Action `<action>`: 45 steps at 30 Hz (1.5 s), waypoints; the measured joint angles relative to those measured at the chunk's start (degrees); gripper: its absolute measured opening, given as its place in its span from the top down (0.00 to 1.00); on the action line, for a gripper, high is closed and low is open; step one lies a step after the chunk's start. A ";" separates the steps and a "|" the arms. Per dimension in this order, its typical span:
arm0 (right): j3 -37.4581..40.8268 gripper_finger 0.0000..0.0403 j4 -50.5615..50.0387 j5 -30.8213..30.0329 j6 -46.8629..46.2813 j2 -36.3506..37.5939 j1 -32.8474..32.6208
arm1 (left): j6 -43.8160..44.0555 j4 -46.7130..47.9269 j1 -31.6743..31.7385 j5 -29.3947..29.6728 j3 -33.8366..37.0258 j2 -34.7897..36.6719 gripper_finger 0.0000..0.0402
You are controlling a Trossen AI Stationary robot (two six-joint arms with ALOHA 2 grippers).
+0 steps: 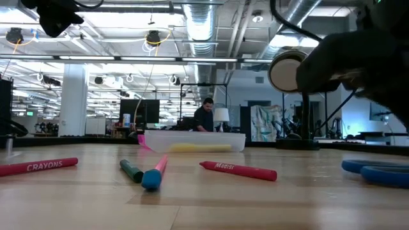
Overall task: Pick & place school supplies into a supply box
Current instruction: Put the blue scissors into the pink supply box
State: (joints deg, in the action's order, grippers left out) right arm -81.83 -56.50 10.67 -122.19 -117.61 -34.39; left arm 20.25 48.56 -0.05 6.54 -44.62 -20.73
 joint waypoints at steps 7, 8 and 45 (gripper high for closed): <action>0.01 0.70 5.55 0.79 -1.32 -2.11 -0.49 | 1.47 0.04 0.00 -2.33 2.90 0.00 0.70; 0.05 0.70 5.62 0.24 -1.39 -2.11 -0.58 | 1.82 0.02 0.00 -2.85 3.31 0.00 0.70; 0.63 0.70 3.77 -11.56 22.38 3.73 7.23 | 3.86 -8.63 0.00 -2.64 4.72 0.00 0.70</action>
State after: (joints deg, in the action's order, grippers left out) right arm -81.20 -52.73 -0.89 -99.82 -113.88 -27.16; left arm 24.11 39.92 -0.06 3.90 -39.90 -20.74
